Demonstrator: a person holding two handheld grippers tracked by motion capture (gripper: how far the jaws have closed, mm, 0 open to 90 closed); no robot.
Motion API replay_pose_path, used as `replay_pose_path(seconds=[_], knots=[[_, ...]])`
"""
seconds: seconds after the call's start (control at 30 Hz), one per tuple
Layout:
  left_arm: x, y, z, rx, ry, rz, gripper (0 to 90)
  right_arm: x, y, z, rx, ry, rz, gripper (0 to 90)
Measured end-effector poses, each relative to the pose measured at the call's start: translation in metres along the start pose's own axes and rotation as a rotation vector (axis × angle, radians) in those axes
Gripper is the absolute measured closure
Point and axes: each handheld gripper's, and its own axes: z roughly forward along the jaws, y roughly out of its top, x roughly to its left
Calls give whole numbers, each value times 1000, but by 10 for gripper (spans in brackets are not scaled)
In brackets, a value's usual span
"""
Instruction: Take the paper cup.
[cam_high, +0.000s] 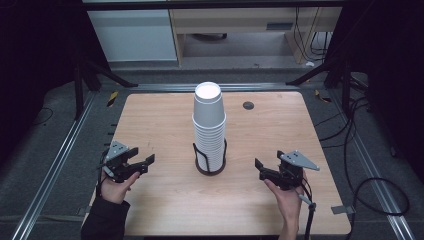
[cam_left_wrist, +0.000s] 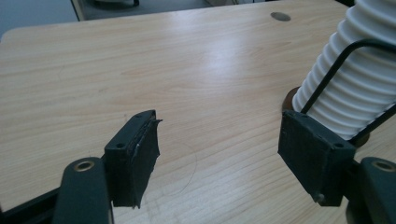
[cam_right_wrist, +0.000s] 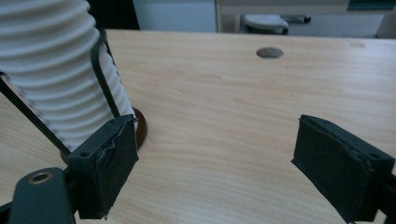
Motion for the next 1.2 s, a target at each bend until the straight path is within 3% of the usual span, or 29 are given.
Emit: replay_pose_path(seconds=[0.03,0.2,0.33,0.47,0.63,0.93,1.2], knots=[[-3,5,-2,-15,-36,13,284,-1,5,-3,-27,35,11,143],[-13,22,-5,-33,-65,70,271,-2,21,-9,-79,90,19,143],[-19,34,-7,-53,-77,84,268,6,34,-14,-88,97,-25,139],[-35,58,-12,-105,-115,125,253,16,50,-15,-119,151,-51,137],[-47,78,-9,-129,-150,157,244,25,71,-13,-140,211,-91,134],[-69,103,-4,-139,-205,230,233,35,106,-8,-182,320,-113,137],[-82,118,1,-148,-246,251,225,43,133,2,-175,357,-134,137]])
